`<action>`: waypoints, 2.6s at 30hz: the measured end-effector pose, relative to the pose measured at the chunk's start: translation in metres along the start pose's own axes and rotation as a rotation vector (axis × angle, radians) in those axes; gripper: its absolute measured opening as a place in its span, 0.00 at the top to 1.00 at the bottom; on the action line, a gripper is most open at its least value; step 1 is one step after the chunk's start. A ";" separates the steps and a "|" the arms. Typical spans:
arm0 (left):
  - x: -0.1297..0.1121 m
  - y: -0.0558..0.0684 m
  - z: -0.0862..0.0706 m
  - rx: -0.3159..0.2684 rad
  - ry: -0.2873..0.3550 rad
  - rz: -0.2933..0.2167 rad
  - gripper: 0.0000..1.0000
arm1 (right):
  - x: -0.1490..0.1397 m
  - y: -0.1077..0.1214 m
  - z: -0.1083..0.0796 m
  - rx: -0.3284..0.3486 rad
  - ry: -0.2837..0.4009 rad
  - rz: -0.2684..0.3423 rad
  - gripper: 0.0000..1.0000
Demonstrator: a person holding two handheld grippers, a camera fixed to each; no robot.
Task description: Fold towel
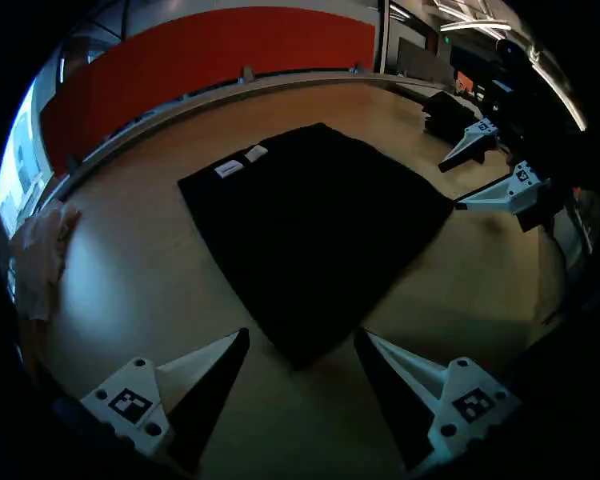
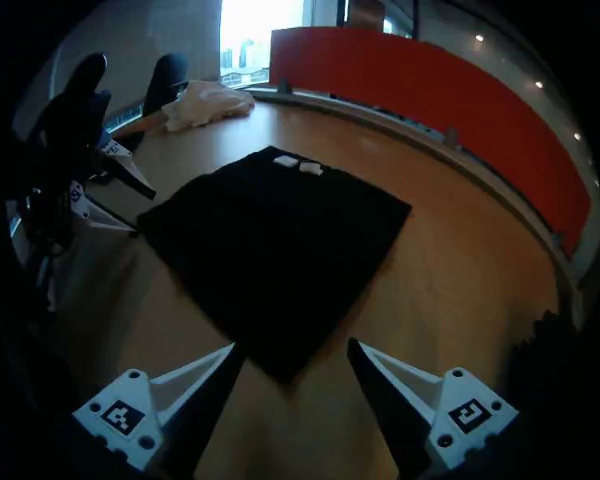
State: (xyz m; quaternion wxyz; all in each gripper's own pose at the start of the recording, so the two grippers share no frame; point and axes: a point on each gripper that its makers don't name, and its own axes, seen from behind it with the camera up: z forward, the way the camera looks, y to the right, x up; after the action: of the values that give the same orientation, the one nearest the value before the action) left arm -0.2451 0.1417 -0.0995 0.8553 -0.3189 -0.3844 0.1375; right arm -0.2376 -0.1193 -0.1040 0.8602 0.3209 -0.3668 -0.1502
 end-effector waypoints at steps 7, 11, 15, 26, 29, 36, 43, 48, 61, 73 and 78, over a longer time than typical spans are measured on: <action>-0.006 0.003 0.005 -0.003 -0.028 -0.007 0.04 | -0.012 -0.002 0.004 0.022 -0.035 0.001 0.08; -0.006 0.002 0.007 0.000 -0.033 0.002 0.09 | -0.017 -0.002 0.005 0.030 -0.050 0.004 0.14; -0.006 0.003 0.008 -0.005 -0.033 0.020 0.14 | -0.019 -0.003 0.007 0.043 -0.057 0.004 0.23; -0.006 0.005 0.008 -0.007 -0.036 0.020 0.30 | -0.020 -0.010 0.005 0.063 -0.054 0.004 0.56; -0.006 0.004 0.008 -0.004 -0.042 0.016 0.44 | -0.020 -0.011 0.005 0.063 -0.055 0.005 0.68; -0.006 0.003 0.008 0.010 -0.054 0.008 0.77 | -0.022 -0.014 0.005 0.067 -0.057 0.006 0.82; -0.005 0.006 0.009 0.008 -0.066 0.012 0.84 | -0.018 -0.015 0.002 0.065 -0.043 0.033 0.83; -0.003 0.010 0.008 0.001 -0.069 0.024 0.88 | -0.016 -0.014 -0.004 0.061 -0.033 0.049 0.83; 0.014 0.018 -0.017 -0.003 -0.024 -0.008 0.88 | 0.000 -0.014 -0.028 0.049 0.008 0.060 0.83; 0.026 0.027 -0.056 -0.012 0.001 -0.047 0.88 | 0.020 -0.028 -0.064 0.054 0.054 0.045 0.83; 0.030 0.033 -0.074 -0.024 0.003 -0.060 0.88 | 0.028 -0.033 -0.083 0.061 0.067 0.038 0.84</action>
State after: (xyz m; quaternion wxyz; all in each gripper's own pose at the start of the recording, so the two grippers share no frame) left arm -0.1699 0.1484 -0.1410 0.8557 -0.3177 -0.3942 0.1068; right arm -0.1591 -0.1211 -0.1549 0.8644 0.3450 -0.3482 -0.1116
